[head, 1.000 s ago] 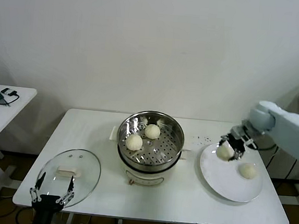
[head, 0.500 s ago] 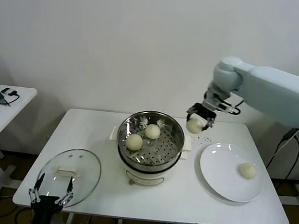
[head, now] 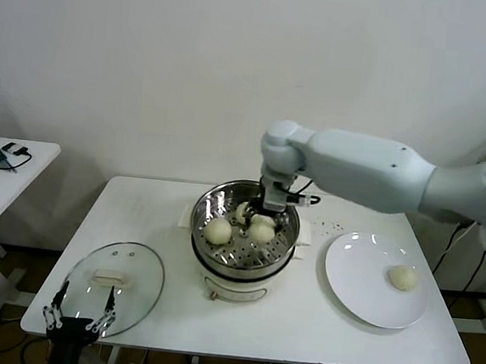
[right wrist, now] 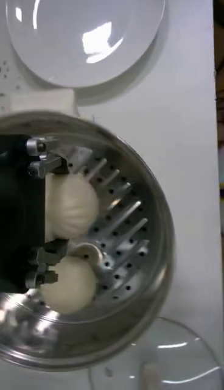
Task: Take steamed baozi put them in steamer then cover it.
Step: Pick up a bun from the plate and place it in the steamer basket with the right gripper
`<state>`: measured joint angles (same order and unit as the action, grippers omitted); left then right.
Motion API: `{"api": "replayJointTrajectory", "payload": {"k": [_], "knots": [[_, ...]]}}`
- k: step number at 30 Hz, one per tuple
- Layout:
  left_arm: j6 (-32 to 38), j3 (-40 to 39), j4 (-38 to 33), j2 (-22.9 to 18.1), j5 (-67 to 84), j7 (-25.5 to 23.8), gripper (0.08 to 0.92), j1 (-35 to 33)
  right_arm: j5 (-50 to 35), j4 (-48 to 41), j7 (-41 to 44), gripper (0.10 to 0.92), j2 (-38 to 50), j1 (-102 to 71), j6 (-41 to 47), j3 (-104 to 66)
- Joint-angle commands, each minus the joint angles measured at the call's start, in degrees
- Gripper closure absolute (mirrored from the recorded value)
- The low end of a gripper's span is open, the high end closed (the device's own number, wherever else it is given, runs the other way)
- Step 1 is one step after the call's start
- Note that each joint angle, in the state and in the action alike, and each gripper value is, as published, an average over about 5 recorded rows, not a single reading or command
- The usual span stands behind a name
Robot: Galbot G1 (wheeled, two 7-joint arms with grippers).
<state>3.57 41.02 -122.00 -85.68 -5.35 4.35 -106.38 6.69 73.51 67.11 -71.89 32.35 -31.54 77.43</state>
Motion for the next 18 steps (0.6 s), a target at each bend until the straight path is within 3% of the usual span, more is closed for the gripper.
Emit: {"api": "replayJointTrajectory", "payload": {"k": [1,7,14,18], "knots": [[0.1,0.37,0.16,0.17,0.34,-0.01,0.177,-0.11,3.48,0.13,-0.07,0.338,-5.24,-4.75,-1.73,-0.84],[0.19,0.62,0.28,0.24,0.48,0.0,0.177,-0.31,3.4,0.1,-0.9,0.331,-4.81,-4.78,-1.2,-0.74],[0.09,0.54,0.21,0.17,0.32,0.03,0.177,-0.05,3.08,1.06,0.12,0.213,-3.35,-2.71,0.2,-1.15],[0.08,0.54,0.08,0.22,0.27,0.05,0.177,-0.03,2.19,1.34,0.4,0.203,-1.11,-0.23,0.07,-1.55]]}}
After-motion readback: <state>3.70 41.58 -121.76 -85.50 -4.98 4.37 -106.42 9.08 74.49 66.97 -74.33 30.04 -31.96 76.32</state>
